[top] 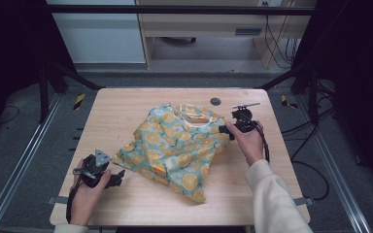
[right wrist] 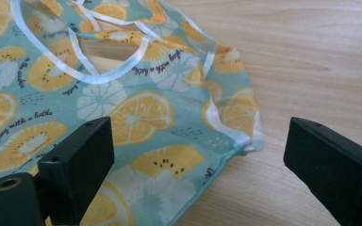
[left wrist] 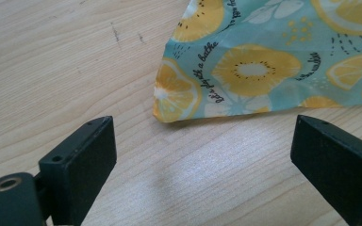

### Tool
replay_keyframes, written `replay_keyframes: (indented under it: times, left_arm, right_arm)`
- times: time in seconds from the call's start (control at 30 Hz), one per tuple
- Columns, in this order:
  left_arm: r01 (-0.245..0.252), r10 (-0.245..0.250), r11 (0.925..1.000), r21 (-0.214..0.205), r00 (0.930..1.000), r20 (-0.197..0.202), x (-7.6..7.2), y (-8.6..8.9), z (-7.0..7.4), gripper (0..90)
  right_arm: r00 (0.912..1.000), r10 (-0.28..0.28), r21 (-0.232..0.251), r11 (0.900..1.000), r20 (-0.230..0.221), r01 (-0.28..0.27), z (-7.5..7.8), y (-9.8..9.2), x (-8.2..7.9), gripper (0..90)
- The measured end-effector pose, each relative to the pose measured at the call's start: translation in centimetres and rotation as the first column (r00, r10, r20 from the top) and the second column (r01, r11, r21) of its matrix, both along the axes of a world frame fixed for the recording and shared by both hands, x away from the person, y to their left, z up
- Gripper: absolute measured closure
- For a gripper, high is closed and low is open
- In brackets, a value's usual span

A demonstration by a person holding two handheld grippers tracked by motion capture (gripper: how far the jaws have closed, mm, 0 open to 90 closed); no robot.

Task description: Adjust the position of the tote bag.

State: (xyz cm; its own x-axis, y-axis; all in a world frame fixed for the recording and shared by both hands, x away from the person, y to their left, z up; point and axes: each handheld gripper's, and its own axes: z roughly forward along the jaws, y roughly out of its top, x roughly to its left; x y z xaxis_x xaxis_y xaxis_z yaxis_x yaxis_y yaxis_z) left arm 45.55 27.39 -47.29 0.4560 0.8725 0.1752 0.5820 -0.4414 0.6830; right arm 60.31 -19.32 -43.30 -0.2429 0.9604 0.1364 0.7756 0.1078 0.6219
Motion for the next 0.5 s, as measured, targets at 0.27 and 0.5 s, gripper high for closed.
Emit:
replay_keyframes:
  times: [0.27,0.5]
  left_arm:
    - [0.002,-0.002,0.9999,0.014,1.0,0.002,0.0,-0.2,0.1,7.4]
    - [0.001,-0.001,0.9999,0.017,1.0,-0.001,0.0,-0.2,0.0,7.4]
  right_arm:
    - [0.9996,-0.002,0.043,0.9991,-0.028,0.004,-1.1,0.0,-1.0,8.7]
    - [0.9987,0.011,0.07,0.9975,-0.05,-0.008,-1.8,0.2,-0.9,18.5]
